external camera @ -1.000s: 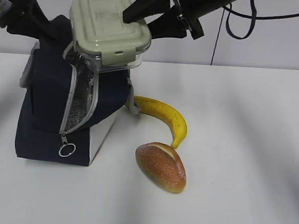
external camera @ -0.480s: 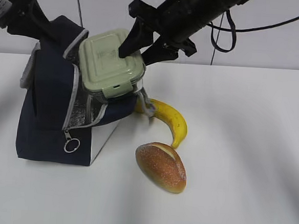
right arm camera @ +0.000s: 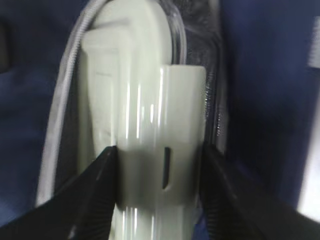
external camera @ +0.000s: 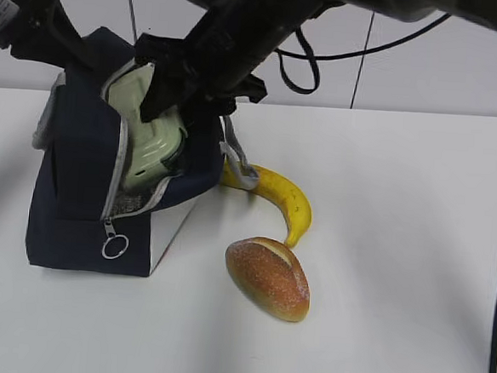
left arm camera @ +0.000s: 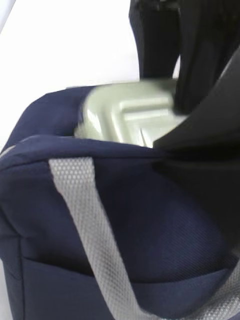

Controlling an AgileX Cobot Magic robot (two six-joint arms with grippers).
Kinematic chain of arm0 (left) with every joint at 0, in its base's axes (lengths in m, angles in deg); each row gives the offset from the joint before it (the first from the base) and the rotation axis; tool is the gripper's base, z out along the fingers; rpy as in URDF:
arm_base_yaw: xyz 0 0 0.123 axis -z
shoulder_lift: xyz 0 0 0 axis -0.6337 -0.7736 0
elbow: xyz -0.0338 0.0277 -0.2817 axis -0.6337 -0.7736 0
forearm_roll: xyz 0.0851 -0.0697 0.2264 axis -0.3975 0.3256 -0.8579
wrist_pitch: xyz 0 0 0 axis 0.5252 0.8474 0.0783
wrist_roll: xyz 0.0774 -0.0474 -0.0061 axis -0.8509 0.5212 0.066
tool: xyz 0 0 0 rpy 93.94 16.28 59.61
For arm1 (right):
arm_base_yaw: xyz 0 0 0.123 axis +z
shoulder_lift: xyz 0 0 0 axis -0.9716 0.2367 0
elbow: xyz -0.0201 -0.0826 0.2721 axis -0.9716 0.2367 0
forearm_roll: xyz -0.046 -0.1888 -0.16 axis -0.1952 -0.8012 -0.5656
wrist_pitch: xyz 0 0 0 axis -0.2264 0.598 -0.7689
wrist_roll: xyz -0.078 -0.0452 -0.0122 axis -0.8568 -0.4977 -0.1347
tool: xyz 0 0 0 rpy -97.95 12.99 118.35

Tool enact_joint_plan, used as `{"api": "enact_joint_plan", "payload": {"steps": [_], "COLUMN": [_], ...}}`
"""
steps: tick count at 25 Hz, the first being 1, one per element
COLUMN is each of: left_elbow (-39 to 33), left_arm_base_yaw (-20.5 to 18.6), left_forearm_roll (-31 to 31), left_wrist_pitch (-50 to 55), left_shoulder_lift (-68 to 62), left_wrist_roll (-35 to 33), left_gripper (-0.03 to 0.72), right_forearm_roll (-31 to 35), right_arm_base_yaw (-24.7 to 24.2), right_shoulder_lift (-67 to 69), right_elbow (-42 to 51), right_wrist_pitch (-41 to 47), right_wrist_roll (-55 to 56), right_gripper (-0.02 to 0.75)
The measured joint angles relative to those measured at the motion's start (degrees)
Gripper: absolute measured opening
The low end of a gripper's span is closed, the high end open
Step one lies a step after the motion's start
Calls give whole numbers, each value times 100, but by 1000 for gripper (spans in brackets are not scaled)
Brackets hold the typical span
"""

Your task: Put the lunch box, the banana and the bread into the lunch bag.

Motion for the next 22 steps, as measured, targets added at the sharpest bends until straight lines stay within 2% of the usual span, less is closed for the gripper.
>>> {"api": "enact_joint_plan", "payload": {"steps": [4, 10, 22], "left_elbow": [0, 0, 0], "left_arm_base_yaw": [0, -5, -5], "left_forearm_roll": [-38, -93, -695], "left_wrist_pitch": [31, 5, -69], "left_shoulder_lift": [0, 0, 0], "left_wrist_roll": [0, 0, 0], "left_gripper": [-3, -3, -3], "right_forearm_roll": [-252, -269, 373], "right_arm_base_yaw": [210, 334, 505], "right_shoulder_lift": [350, 795, 1417], "right_elbow": [-486, -841, -854], "right_wrist_pitch": [10, -51, -719], "right_wrist_roll": [305, 458, 391], "right_gripper": [349, 349, 349]}}
